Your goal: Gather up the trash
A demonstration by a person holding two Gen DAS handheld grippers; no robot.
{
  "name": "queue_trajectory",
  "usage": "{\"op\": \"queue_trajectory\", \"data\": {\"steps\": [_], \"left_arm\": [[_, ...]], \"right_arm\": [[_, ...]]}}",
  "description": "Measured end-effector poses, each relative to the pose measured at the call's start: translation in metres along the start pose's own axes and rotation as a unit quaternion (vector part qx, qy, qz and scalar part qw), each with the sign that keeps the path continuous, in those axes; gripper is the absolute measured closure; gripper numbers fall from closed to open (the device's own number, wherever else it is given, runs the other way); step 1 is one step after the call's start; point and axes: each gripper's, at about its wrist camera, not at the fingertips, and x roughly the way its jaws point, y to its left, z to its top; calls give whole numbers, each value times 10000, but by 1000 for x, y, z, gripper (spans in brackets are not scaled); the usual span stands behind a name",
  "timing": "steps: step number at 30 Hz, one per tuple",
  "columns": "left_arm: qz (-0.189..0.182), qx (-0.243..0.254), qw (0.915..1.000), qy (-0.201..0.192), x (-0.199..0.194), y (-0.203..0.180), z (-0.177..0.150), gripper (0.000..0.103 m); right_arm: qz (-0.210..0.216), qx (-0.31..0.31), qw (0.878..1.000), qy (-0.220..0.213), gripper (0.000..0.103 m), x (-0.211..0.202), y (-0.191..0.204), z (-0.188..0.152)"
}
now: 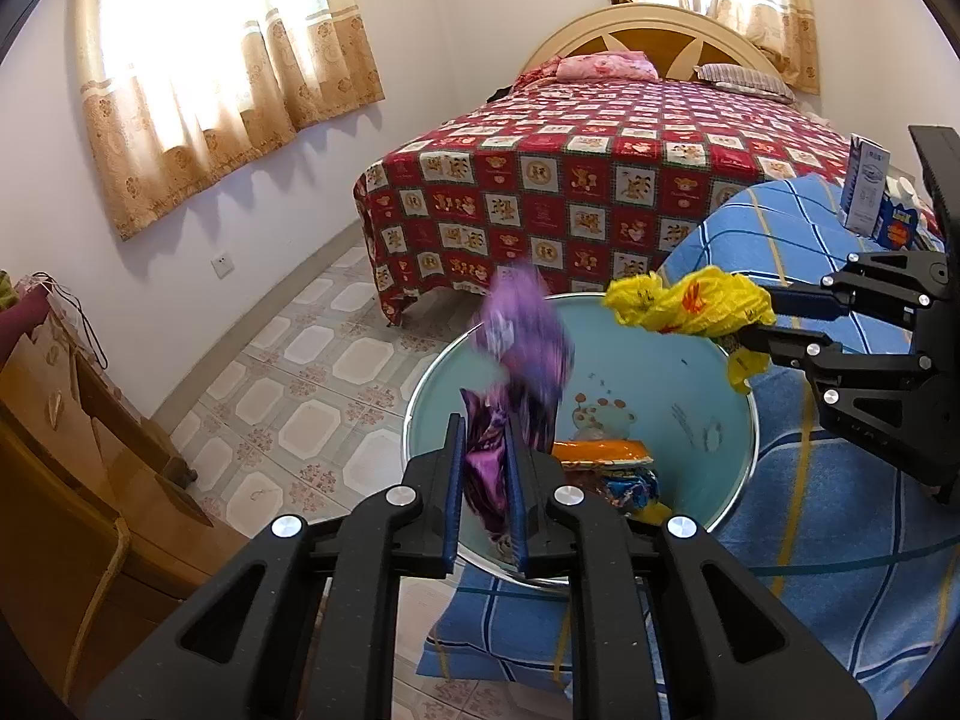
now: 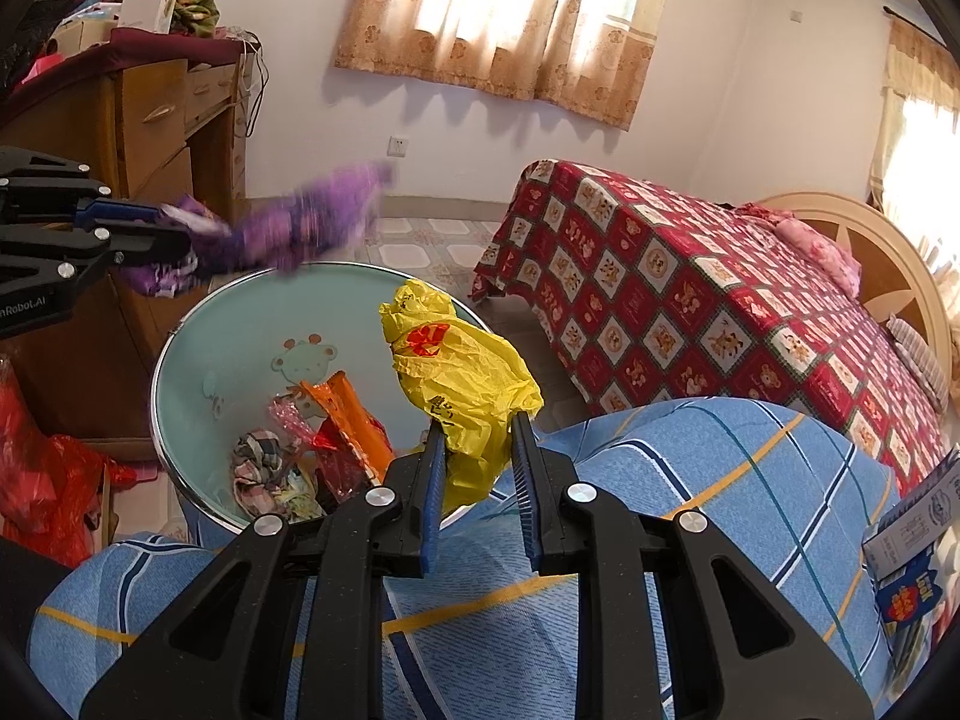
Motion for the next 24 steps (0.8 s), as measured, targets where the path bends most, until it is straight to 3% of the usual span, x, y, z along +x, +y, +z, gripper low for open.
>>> {"op": "queue_trajectory", "data": {"steps": [2,3,4,5,6,13,24], "left_arm": [[-16,4,10000,10,0,-2,-1,76],[-15,-5,10000,-11,0,-3,-1,62],[-8,-19,10000,-43,-2,-3,-2,51],[-19,-36,10000,-74,-3,-4,-2,48],[-36,-49,9999,-89,-4,-4,-2,44],[86,-336,9987,-384,-15,3,1,19],[249,-905,9909,-967,-39,25,8,18]], "right_arm": [[4,23,10000,-96,77,-5,-2,-3],[-5,67,9998,-194,70,-8,-4,-3],[-15,119,9995,-300,61,-12,-6,-5],[-24,161,9992,-376,41,-15,-8,-7],[-60,252,9984,-504,32,-18,-12,-7],[-347,589,9942,-826,31,-33,-23,-9],[-633,893,9870,-1177,28,-49,-37,-15]]}}
